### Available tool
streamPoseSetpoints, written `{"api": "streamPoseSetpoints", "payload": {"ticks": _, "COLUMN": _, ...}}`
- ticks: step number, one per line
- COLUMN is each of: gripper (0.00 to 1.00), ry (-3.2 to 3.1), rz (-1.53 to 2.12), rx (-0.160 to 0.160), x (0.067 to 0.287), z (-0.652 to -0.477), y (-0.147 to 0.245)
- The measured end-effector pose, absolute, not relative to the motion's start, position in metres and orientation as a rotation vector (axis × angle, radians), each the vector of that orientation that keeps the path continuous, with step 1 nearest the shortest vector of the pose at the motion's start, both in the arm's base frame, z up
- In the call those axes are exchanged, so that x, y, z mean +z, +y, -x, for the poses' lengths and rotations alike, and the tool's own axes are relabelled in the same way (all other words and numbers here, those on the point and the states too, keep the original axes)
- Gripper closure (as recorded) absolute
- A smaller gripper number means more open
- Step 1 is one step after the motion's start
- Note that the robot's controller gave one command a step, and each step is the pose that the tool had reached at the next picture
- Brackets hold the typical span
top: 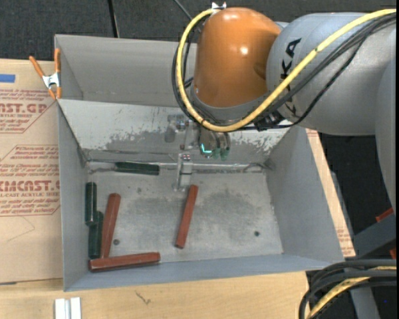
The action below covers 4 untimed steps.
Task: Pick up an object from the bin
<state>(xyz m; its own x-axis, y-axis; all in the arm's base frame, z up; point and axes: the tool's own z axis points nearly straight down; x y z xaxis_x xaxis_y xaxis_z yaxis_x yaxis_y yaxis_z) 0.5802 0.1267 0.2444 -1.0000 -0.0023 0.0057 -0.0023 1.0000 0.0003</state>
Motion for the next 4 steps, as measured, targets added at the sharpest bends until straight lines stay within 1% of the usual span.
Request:
{"api": "streamPoseSetpoints", "payload": {"ticks": 1, "gripper": 0.00, "ry": -3.144, "rz": -0.001, "rx": -0.002, "x": 0.249, "z": -0.582, "y": 0.126}}
{"api": "streamPoseSetpoints", "payload": {"ticks": 2, "gripper": 0.00, "ry": -3.149, "rz": -0.006, "rx": -0.004, "x": 0.190, "z": -0.578, "y": 0.098}}
{"api": "streamPoseSetpoints", "payload": {"ticks": 3, "gripper": 0.00, "ry": -3.138, "rz": 0.173, "rx": -0.001, "x": 0.145, "z": -0.583, "y": 0.095}}
{"api": "streamPoseSetpoints", "payload": {"ticks": 4, "gripper": 0.00, "ry": -3.144, "rz": 0.002, "rx": -0.001, "x": 0.121, "z": -0.531, "y": 0.073}}
